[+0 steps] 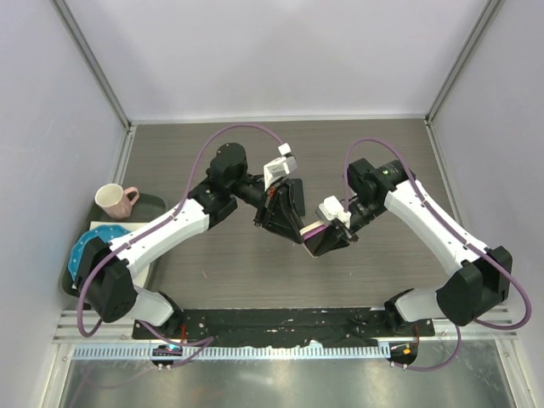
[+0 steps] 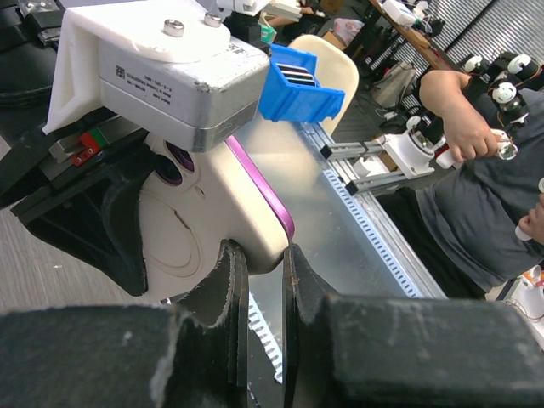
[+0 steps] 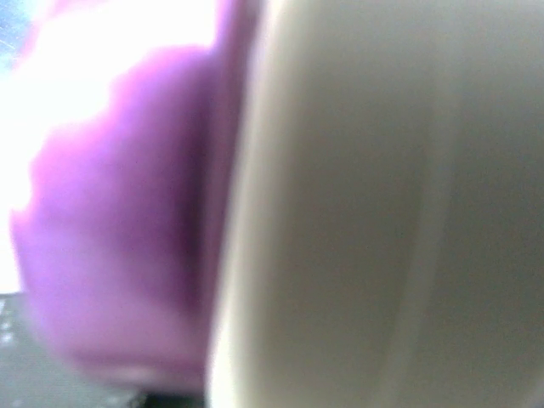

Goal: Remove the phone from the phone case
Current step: Remove the phone case from the phone.

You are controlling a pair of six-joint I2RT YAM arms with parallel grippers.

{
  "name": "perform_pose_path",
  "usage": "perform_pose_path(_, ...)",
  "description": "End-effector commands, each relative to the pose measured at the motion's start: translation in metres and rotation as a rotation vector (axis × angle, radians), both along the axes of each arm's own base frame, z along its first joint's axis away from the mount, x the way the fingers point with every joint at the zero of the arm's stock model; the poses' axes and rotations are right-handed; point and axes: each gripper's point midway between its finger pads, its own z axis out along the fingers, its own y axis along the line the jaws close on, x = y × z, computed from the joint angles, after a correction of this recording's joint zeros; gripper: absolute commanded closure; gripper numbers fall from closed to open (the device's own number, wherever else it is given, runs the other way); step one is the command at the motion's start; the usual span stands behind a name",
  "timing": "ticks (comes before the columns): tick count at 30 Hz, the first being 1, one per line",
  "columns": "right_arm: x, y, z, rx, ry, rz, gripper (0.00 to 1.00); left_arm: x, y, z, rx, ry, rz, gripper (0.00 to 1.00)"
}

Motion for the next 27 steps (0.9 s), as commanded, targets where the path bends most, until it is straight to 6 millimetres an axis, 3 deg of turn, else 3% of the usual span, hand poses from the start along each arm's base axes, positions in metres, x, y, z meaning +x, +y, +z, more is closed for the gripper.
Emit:
perform_pose_path(1, -0.018, 0.010, 0.034, 0.134, -0.095, 0.075, 0.99, 0.040, -0.029, 0.006, -0.007, 0.040, 0.235, 1.00)
perform_pose_path(7, -0.019, 0.009, 0.030, 0.122, -0.085, 0.072, 0.99, 0.072, -0.028, -0.003, 0.041, 0.057, 0.394, 1.00)
perform_pose_path(13, -0.012, 0.013, 0.023, 0.093, -0.025, 0.023, 0.99, 0.089, -0.027, -0.012, 0.091, 0.007, 0.504, 1.00)
perform_pose_path(22, 0.005, 0.016, 0.007, 0.017, 0.030, -0.102, 0.99, 0.122, -0.016, -0.030, 0.203, -0.138, 0.704, 1.00)
perform_pose_path(27, 0.004, 0.016, -0.001, -0.014, 0.095, -0.133, 0.99, 0.141, -0.008, -0.040, 0.266, -0.222, 0.806, 1.00)
